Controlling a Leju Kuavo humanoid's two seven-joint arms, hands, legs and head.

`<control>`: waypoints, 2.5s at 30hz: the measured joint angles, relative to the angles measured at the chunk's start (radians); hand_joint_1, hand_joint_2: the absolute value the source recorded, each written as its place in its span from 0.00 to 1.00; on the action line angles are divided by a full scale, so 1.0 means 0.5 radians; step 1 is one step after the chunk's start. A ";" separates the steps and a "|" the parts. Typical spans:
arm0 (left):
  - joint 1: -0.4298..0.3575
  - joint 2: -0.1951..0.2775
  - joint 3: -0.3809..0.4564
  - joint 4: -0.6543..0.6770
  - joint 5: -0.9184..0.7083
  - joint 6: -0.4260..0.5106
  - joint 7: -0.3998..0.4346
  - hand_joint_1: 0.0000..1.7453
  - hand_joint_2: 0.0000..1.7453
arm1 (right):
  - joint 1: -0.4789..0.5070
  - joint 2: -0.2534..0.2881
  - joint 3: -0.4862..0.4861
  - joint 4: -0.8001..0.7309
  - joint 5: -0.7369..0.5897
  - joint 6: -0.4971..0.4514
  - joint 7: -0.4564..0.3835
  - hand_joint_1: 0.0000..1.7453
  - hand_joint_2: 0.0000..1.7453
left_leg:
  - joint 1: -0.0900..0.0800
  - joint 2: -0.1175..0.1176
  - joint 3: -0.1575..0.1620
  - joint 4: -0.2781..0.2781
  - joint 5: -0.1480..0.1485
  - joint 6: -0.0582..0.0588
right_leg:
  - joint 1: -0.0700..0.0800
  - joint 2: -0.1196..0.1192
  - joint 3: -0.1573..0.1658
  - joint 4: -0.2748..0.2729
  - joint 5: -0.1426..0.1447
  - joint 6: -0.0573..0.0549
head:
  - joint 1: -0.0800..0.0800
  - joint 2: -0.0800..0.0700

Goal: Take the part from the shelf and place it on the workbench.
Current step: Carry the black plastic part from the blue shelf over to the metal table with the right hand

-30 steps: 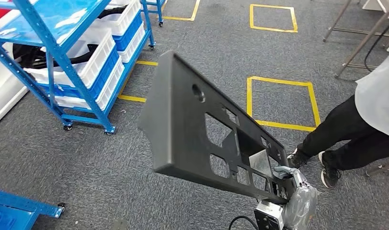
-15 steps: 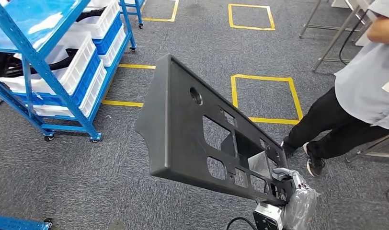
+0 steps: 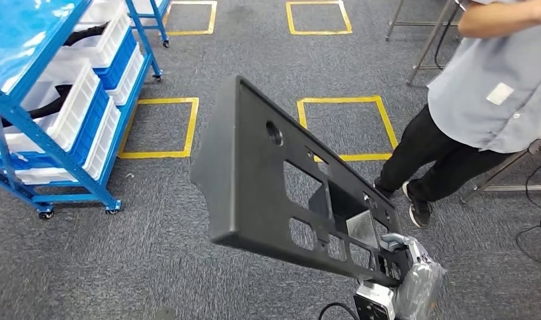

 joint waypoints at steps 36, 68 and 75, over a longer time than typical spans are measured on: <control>-0.001 -0.010 0.008 0.000 -0.002 0.004 -0.004 0.00 1.00 | -0.037 -0.011 0.034 0.041 -0.020 0.001 0.050 1.00 1.00 | 0.005 -0.046 -0.137 0.202 0.026 -0.006 | 0.001 0.101 0.016 0.017 -0.020 -0.007 | 0.002 0.000; 0.001 -0.010 0.009 0.000 -0.001 0.006 -0.002 0.00 1.00 | -0.056 -0.033 0.055 0.062 -0.021 0.001 0.066 1.00 1.00 | 0.004 -0.088 -0.045 0.018 0.109 0.014 | 0.002 0.129 -0.004 0.045 -0.028 -0.005 | 0.003 0.000; -0.005 -0.006 0.010 0.000 0.001 0.008 -0.002 0.00 1.00 | -0.052 -0.033 0.055 0.062 -0.023 0.001 0.065 1.00 1.00 | 0.006 -0.093 0.052 -0.224 0.191 0.067 | -0.004 0.131 -0.053 0.121 -0.076 0.074 | 0.006 0.000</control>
